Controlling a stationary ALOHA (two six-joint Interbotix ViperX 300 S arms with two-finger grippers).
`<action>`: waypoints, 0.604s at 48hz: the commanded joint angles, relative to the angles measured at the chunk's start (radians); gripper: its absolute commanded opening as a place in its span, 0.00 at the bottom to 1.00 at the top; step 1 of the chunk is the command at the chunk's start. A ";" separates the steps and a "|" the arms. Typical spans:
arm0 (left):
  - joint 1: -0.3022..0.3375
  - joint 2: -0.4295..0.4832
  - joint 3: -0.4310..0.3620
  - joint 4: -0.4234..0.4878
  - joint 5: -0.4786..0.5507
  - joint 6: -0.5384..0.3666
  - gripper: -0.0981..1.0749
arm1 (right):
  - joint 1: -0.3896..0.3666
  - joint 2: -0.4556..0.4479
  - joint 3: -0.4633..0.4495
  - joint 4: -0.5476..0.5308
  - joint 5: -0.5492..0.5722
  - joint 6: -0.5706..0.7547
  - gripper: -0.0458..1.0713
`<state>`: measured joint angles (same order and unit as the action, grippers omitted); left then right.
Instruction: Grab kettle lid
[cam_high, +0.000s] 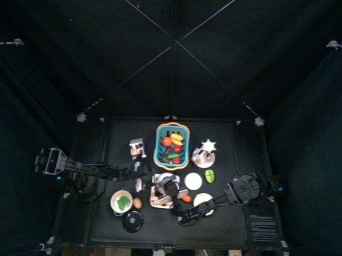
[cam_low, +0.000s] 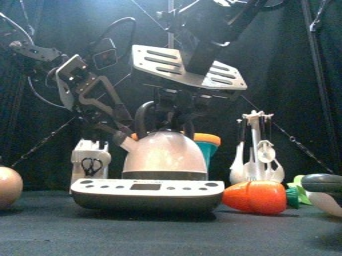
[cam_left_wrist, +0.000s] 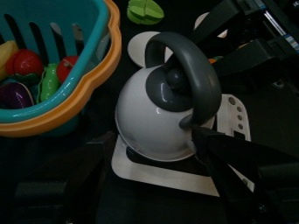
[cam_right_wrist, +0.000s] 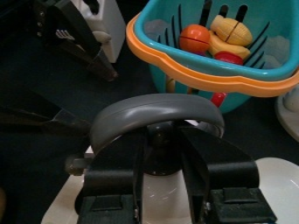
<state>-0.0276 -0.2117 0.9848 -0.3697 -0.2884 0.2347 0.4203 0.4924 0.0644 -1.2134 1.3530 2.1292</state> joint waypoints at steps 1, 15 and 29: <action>-0.002 -0.011 -0.011 0.000 -0.003 0.002 0.95 | 0.006 -0.046 -0.015 0.000 -0.005 -0.002 0.52; 0.000 -0.012 -0.008 0.000 -0.003 0.000 0.95 | 0.021 -0.051 -0.011 -0.012 0.000 -0.003 0.51; -0.002 -0.012 -0.006 0.000 -0.003 0.000 0.95 | 0.034 -0.064 -0.009 -0.034 0.011 -0.003 0.51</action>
<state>-0.0276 -0.2117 0.9910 -0.3697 -0.2869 0.2347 0.4495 0.4863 0.0644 -1.2349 1.3560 2.1276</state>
